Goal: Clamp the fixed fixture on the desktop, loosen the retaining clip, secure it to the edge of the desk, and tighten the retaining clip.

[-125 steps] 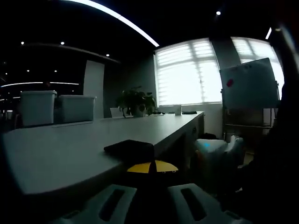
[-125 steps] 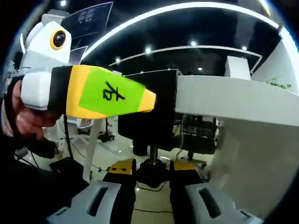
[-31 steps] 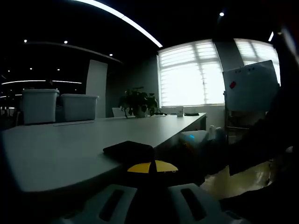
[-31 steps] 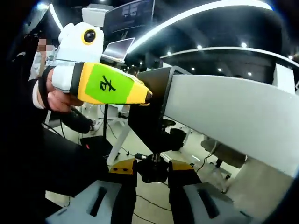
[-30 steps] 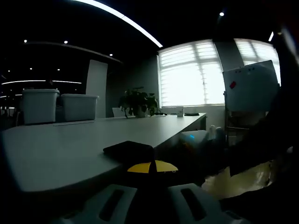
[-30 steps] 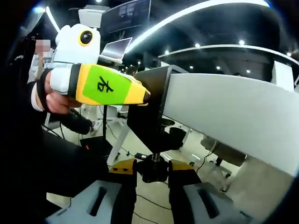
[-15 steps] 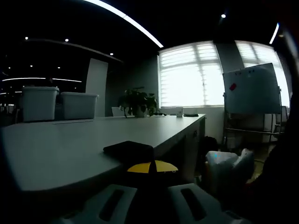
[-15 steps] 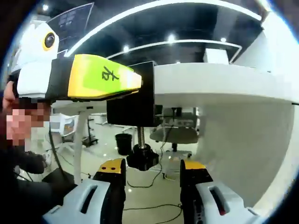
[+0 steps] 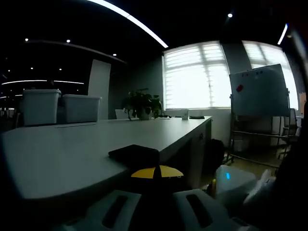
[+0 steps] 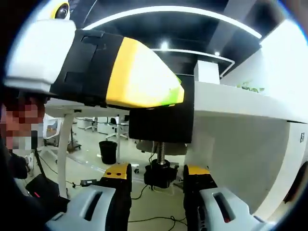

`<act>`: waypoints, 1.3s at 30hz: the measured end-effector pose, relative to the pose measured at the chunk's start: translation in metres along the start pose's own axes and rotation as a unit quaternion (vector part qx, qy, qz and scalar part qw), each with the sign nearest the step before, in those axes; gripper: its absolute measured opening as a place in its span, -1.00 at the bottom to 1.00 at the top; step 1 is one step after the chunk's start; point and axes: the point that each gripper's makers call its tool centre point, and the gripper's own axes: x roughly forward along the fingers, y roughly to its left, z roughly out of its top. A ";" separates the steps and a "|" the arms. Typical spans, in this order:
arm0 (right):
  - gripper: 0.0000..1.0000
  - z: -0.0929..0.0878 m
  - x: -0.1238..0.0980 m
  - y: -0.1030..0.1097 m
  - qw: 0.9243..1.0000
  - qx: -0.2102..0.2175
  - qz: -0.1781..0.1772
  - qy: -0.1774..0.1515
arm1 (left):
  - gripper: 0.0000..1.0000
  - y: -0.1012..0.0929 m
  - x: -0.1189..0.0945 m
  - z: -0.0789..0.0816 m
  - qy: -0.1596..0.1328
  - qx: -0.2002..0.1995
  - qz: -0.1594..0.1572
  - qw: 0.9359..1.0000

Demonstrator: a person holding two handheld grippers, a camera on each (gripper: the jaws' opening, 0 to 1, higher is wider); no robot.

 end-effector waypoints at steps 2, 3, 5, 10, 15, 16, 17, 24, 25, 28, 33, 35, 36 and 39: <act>-0.20 -0.001 0.002 0.002 1.000 0.001 0.000 0.003 | -0.98 0.000 0.000 0.000 -0.001 0.000 0.001 1.000; -0.20 -0.002 0.003 0.002 1.000 0.000 -0.001 0.005 | -0.98 0.000 0.000 0.000 -0.001 -0.001 0.002 1.000; -0.32 -0.003 0.003 0.004 1.000 0.001 0.002 0.006 | -0.98 -0.001 0.000 0.000 -0.001 0.000 0.003 1.000; -0.51 -0.004 0.004 -0.001 1.000 -0.006 0.001 0.011 | -0.98 -0.001 -0.001 0.000 -0.002 -0.001 0.003 1.000; -0.52 -0.005 0.006 0.003 0.998 -0.033 0.059 0.013 | -0.98 -0.001 0.000 -0.001 -0.002 0.003 0.001 1.000; -0.52 -0.006 0.006 0.004 0.996 -0.035 0.087 0.015 | -0.98 -0.001 0.000 -0.001 -0.001 0.003 0.001 1.000; -0.52 -0.005 0.006 0.004 0.995 -0.037 0.096 0.016 | -0.98 -0.001 0.000 -0.001 -0.001 0.003 0.001 1.000; -0.52 -0.006 0.006 0.016 0.958 -0.066 0.279 0.026 | -0.98 0.000 0.001 -0.001 0.000 0.005 0.002 1.000; -0.52 -0.005 0.006 0.016 0.955 -0.068 0.287 0.026 | -0.98 0.002 0.001 -0.002 0.001 0.006 0.002 1.000; -0.52 -0.005 0.003 0.021 0.939 -0.075 0.336 0.022 | -0.98 0.004 0.002 -0.002 0.003 0.002 0.005 1.000; -0.52 -0.003 0.001 0.023 0.912 -0.104 0.397 0.012 | -0.98 0.008 0.003 -0.004 0.008 0.007 0.004 1.000; -0.52 -0.003 0.000 0.024 0.907 -0.108 0.406 0.013 | -0.98 0.009 0.002 -0.004 0.009 0.005 0.006 1.000; -0.52 -0.003 0.000 0.025 0.903 -0.108 0.415 0.012 | -0.98 0.009 0.002 -0.004 0.009 0.007 0.007 1.000; -0.51 -0.003 0.000 0.025 0.897 -0.100 0.430 0.014 | -0.98 0.009 0.002 -0.004 0.011 0.007 0.007 1.000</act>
